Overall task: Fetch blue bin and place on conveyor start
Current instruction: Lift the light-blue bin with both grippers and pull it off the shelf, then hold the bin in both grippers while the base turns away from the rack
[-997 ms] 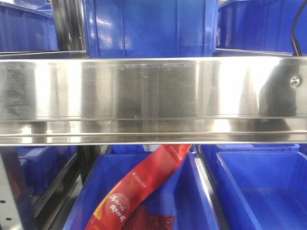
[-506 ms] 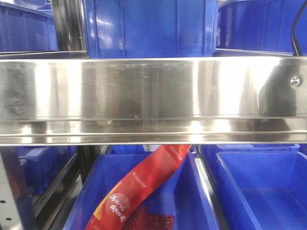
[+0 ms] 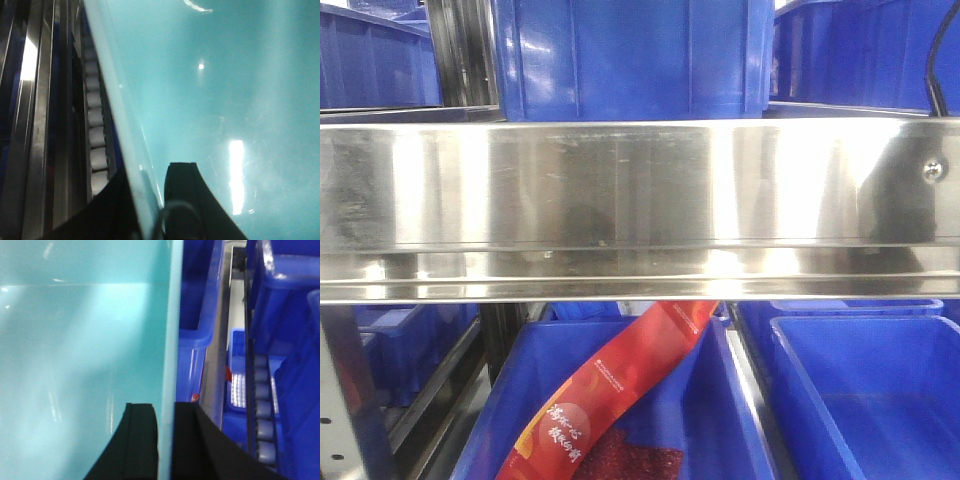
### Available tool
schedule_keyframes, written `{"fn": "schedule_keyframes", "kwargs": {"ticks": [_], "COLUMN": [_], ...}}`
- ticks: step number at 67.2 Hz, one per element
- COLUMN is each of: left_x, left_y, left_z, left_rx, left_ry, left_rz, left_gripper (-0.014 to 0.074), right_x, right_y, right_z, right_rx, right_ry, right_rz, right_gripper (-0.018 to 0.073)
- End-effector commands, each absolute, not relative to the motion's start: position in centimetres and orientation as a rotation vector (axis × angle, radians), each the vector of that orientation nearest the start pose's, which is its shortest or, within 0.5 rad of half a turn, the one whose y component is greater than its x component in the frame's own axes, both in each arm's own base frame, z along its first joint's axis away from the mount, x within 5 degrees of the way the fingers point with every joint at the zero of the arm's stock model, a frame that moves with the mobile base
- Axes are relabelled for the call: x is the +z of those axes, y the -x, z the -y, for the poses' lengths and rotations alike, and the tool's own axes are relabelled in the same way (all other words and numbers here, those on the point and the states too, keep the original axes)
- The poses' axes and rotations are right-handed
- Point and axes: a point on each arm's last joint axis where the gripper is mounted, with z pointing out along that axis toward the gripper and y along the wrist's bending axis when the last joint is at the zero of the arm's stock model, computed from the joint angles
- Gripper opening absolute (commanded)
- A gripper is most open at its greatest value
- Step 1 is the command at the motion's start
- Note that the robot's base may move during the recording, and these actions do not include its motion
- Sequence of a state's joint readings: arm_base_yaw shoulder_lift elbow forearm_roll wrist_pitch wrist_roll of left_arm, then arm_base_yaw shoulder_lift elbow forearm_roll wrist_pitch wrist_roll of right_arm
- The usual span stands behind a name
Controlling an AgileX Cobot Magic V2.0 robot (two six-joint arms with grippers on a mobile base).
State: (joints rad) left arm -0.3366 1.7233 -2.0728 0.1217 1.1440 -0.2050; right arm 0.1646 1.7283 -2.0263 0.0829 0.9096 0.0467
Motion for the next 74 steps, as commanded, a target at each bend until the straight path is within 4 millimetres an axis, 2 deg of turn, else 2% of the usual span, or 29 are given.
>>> {"fn": "schedule_keyframes", "kwargs": {"ticks": [1, 44, 74], "left_x": [47.8, 50.7, 51.0], "left_y": [-34.7, -35.9, -35.9], "left_z": [11.8, 12.4, 12.4], "left_rx": [-0.212, -0.291, -0.297], "left_ry": [-0.174, -0.161, -0.16], "left_rz": [-2.165, -1.815, -1.784], "left_gripper": [-0.0111, -0.0111, -0.0111], "right_x": [47.5, 47.6, 47.6], "right_y": [-38.0, -38.0, -38.0], "right_z": [-7.0, -7.0, -7.0], "right_rx": [0.251, 0.251, 0.251], "right_ry": [0.105, 0.104, 0.104], "right_rz": [-2.011, -2.005, -2.005], "right_gripper": [-0.0151, -0.0151, -0.0151]}}
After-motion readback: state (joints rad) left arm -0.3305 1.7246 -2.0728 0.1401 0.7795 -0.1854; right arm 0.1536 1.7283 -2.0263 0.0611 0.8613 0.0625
